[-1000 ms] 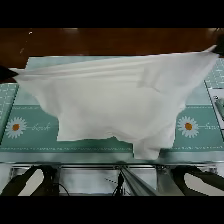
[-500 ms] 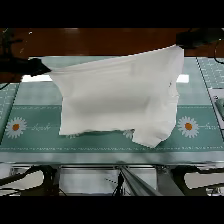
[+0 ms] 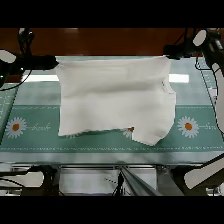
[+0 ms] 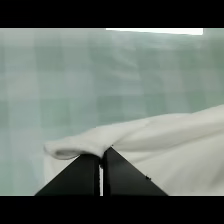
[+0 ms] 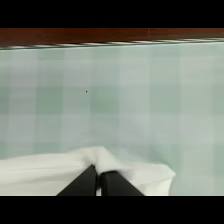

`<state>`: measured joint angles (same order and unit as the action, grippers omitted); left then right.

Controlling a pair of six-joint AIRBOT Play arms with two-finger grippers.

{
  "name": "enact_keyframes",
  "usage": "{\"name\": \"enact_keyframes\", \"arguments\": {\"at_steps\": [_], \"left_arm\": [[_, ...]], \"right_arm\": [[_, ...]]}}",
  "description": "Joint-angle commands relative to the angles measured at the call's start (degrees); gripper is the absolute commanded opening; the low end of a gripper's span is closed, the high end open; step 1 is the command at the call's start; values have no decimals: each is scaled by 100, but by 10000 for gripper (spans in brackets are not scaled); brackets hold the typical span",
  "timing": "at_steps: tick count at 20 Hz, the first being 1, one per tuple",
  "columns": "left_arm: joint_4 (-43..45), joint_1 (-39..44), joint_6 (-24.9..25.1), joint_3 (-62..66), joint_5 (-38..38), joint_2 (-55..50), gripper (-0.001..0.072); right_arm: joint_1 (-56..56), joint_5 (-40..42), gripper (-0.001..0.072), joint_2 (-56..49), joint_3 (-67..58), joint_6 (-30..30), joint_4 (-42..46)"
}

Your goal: Fold the shirts.

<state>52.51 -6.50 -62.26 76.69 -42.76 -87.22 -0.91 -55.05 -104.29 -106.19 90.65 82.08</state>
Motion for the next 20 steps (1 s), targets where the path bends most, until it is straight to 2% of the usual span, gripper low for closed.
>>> {"name": "enact_keyframes", "arguments": {"at_steps": [1, 6, 9, 20], "left_arm": [[15, 22, 4, 0, -404, -334, 25], [444, -181, -4, 31, -1853, -286, 25], [852, -332, -457, 28, -2583, -293, 25], [946, -221, -708, 24, -2568, -459, 26]], "right_arm": [[2, -144, 30, -160, -4, 83, 11], [-11, -1198, 30, -33, -4, -2, 15], [-11, -1878, 30, -28, -4, -98, 101], [2, -2428, 30, -31, -4, -66, -55]]}}
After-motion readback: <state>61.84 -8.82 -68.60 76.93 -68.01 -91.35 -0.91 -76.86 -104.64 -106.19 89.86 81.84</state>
